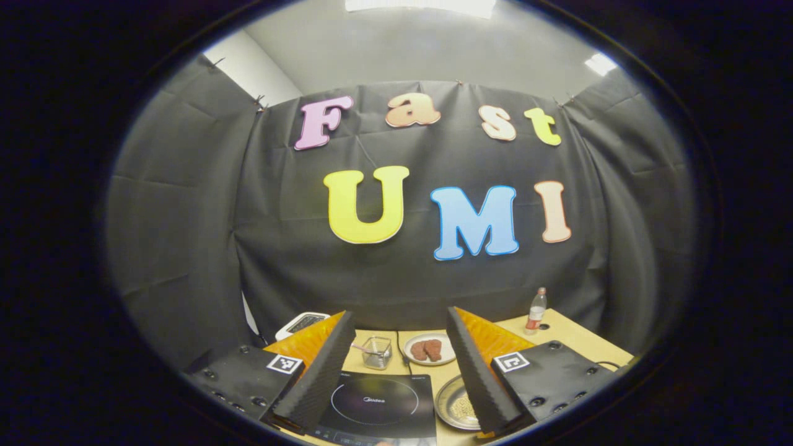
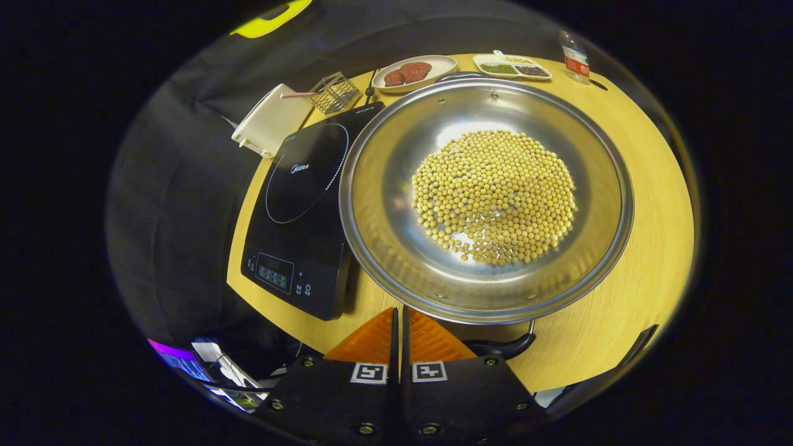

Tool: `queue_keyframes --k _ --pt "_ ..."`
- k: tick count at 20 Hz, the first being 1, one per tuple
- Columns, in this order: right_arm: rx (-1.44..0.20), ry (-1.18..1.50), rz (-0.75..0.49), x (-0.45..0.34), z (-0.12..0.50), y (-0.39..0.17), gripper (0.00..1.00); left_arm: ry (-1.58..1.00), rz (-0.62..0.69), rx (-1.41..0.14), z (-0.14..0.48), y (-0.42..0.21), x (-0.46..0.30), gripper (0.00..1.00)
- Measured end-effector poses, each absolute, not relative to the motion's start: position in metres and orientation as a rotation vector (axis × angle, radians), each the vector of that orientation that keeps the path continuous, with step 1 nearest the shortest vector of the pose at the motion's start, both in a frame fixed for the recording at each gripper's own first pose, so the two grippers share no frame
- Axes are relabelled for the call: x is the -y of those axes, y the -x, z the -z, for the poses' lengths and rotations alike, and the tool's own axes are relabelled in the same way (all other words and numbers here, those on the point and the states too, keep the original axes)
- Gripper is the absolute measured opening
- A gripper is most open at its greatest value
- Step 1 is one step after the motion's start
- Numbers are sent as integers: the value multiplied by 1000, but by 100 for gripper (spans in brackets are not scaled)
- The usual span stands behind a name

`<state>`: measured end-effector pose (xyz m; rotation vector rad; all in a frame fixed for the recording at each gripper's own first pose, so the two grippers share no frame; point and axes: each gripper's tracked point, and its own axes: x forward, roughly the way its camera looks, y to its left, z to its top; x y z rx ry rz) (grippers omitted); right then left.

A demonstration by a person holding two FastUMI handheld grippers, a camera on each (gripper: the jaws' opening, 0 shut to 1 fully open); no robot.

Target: First push the handle of the pot to place it horizontally, then grasp the pot with both hands and set it on the induction cooktop.

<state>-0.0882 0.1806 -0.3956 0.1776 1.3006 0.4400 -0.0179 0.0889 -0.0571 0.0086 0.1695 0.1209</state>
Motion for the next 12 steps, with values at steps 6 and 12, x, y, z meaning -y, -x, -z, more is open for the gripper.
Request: queue_keyframes --k 6,12 --pt "-1296 -209 -410 -163 398 91 1 -1 -101 -173 57 18 -80 97" --pt "-1292 -222 -359 -138 399 91 1 6 -78 -176 60 17 -72 98"
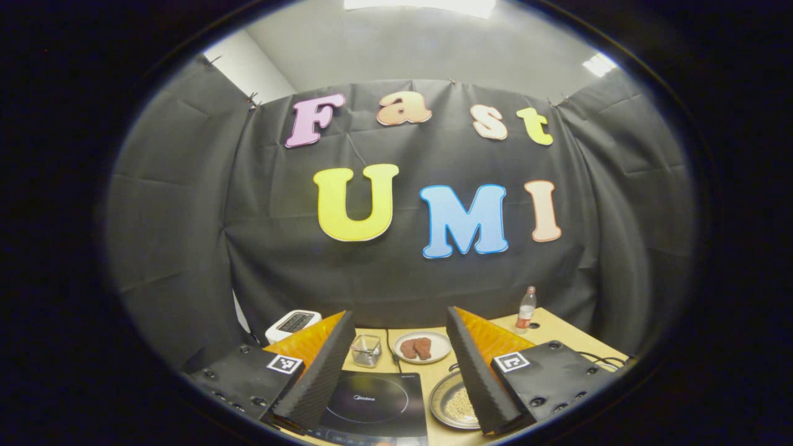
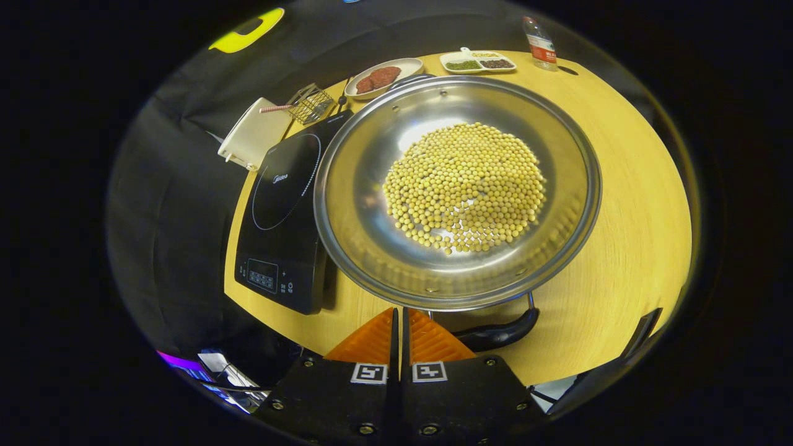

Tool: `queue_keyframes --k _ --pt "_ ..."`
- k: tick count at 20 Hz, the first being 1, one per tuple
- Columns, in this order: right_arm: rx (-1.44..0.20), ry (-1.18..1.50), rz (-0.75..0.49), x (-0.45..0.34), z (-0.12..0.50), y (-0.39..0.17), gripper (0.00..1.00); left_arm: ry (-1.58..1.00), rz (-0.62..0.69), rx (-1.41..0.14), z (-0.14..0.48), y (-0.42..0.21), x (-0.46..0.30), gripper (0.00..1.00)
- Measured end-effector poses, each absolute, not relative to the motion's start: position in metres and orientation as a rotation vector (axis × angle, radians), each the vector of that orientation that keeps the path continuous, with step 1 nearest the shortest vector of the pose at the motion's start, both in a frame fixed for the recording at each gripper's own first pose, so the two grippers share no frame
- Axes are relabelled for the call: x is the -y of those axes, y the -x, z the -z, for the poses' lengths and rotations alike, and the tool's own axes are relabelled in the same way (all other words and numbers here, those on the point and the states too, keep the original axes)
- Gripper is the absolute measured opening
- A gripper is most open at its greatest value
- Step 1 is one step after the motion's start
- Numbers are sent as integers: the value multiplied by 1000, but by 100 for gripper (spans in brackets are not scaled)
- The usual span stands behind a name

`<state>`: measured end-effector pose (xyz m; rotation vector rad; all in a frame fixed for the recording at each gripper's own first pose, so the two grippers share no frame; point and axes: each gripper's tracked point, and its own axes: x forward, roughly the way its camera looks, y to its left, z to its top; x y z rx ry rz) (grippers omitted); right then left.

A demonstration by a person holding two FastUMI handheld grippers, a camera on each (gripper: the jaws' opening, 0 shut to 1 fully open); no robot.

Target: First push the handle of the pot to place it horizontally, then grasp the pot with both hands and set it on the induction cooktop.

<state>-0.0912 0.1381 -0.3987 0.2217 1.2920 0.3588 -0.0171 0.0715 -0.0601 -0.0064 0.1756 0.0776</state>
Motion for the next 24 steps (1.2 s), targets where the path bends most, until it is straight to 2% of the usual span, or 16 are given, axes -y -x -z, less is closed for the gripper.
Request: queue_keyframes --k 24 --pt "-1230 17 -123 10 404 52 0 -15 -5 -185 65 0 -19 96"
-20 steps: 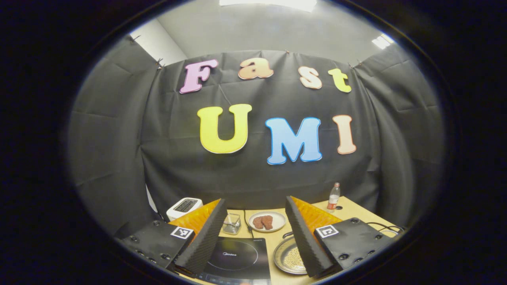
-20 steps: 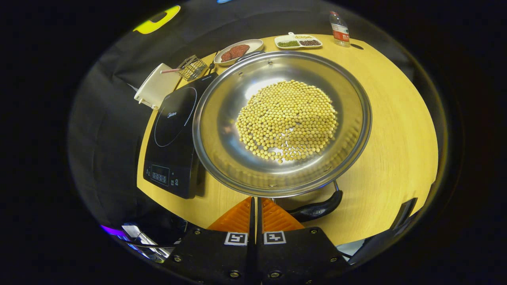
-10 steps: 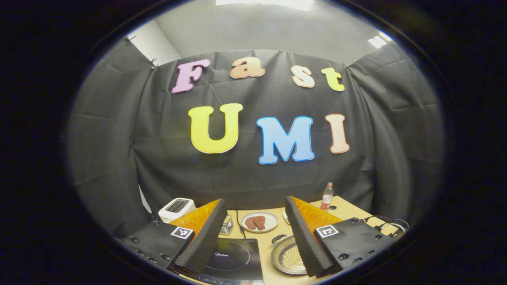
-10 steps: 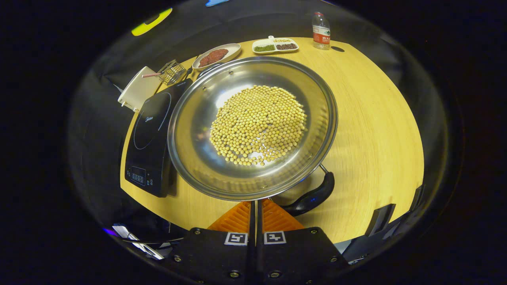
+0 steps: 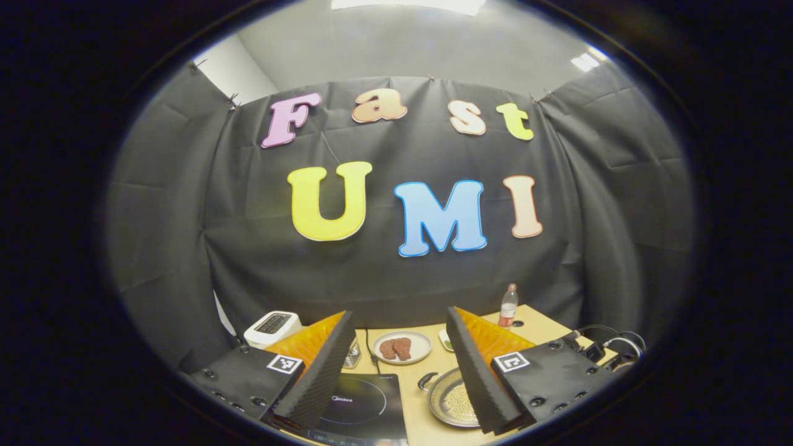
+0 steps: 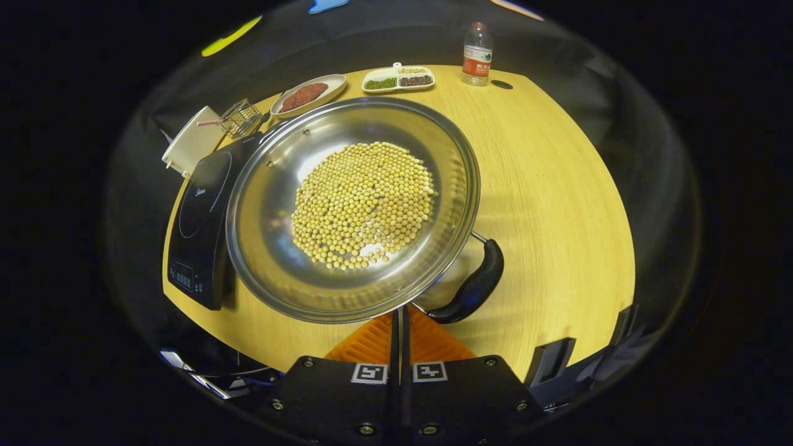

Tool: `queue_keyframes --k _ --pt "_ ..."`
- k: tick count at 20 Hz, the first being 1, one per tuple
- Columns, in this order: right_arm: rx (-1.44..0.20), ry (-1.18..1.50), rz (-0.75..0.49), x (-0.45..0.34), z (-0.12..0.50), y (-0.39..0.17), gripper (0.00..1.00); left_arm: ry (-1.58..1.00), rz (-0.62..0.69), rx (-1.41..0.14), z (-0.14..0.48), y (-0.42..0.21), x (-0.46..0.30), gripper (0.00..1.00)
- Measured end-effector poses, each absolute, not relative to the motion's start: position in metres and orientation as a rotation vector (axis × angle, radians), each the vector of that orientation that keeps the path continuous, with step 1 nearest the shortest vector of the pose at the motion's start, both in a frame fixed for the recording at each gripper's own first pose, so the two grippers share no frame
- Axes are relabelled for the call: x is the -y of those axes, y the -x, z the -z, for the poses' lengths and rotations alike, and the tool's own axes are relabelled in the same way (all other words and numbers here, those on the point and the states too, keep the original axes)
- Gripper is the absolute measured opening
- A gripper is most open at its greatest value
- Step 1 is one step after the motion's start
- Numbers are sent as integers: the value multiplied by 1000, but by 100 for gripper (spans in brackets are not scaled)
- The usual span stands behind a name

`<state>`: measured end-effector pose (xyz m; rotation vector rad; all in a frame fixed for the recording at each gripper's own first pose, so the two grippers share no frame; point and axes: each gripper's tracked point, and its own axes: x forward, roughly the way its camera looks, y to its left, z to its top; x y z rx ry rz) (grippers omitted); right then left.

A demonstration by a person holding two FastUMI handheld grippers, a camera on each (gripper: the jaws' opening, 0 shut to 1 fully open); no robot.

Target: First push the handle of the pot to place it horizontally, then grasp the pot with both hands and set it on the induction cooktop.

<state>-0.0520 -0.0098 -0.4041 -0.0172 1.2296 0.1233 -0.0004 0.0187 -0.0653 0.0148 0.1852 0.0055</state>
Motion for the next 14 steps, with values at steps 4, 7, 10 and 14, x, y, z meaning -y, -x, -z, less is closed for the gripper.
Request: queue_keyframes --k 4,7,10,14 --pt "-1196 98 -89 36 401 36 1 -19 -4 -192 68 -3 -14 97" --pt "-1184 99 -74 48 400 25 1 -26 -1 -191 68 -2 -9 97" --pt "-1174 98 -67 58 398 15 1 -26 9 -188 71 -6 -2 98" --pt "-1164 113 -65 71 399 3 1 -35 20 -205 82 -6 7 99"
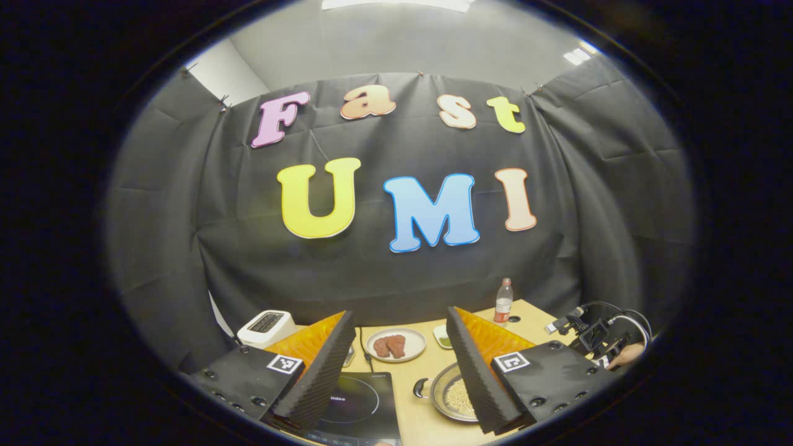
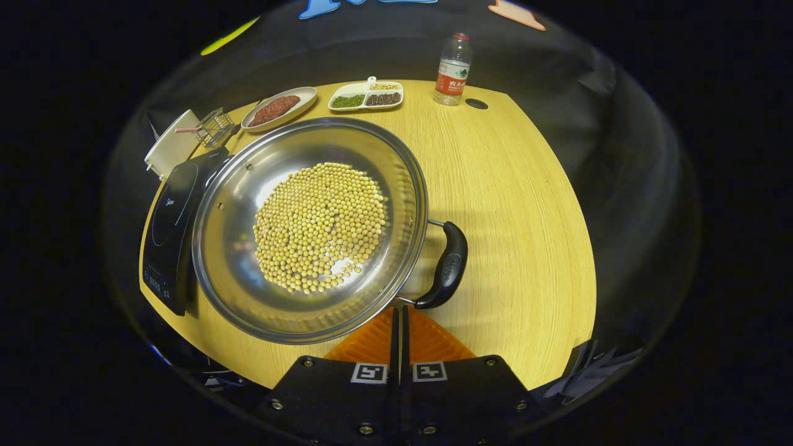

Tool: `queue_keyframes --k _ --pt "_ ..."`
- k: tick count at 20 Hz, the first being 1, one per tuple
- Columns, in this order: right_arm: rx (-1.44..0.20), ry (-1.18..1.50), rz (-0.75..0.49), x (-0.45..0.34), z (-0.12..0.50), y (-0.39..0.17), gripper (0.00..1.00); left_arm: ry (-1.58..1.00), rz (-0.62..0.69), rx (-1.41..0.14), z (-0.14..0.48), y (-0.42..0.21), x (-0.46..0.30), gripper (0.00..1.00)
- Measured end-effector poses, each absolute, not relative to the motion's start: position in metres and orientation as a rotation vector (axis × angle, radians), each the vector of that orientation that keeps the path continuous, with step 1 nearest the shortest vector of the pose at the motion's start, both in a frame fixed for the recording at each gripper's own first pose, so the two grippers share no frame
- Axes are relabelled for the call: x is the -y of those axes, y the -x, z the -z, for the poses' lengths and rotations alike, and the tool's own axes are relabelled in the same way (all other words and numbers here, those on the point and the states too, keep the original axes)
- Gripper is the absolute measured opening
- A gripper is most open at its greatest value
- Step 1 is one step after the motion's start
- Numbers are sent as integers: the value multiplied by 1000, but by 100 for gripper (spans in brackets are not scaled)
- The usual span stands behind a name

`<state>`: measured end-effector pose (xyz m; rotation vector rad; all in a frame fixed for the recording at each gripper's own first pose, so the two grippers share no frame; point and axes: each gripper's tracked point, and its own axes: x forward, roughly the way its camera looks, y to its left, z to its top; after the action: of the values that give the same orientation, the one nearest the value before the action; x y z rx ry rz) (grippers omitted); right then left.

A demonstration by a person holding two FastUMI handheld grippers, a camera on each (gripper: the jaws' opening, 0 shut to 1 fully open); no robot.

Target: First push the handle of the pot to place it horizontally, then grasp the pot with both hands and set it on the induction cooktop.

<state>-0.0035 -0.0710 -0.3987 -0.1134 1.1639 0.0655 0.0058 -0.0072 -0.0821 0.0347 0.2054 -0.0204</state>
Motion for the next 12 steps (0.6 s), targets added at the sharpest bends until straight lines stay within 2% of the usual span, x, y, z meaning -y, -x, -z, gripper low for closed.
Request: queue_keyframes --k 3,6,12 --pt "-1164 139 -57 81 401 -6 1 -35 22 -209 84 -6 11 100" --pt "-1165 146 -64 88 403 -16 1 -34 16 -215 86 -11 14 95" --pt "-1157 181 -76 101 404 -40 1 -34 -14 -238 94 -14 16 95"
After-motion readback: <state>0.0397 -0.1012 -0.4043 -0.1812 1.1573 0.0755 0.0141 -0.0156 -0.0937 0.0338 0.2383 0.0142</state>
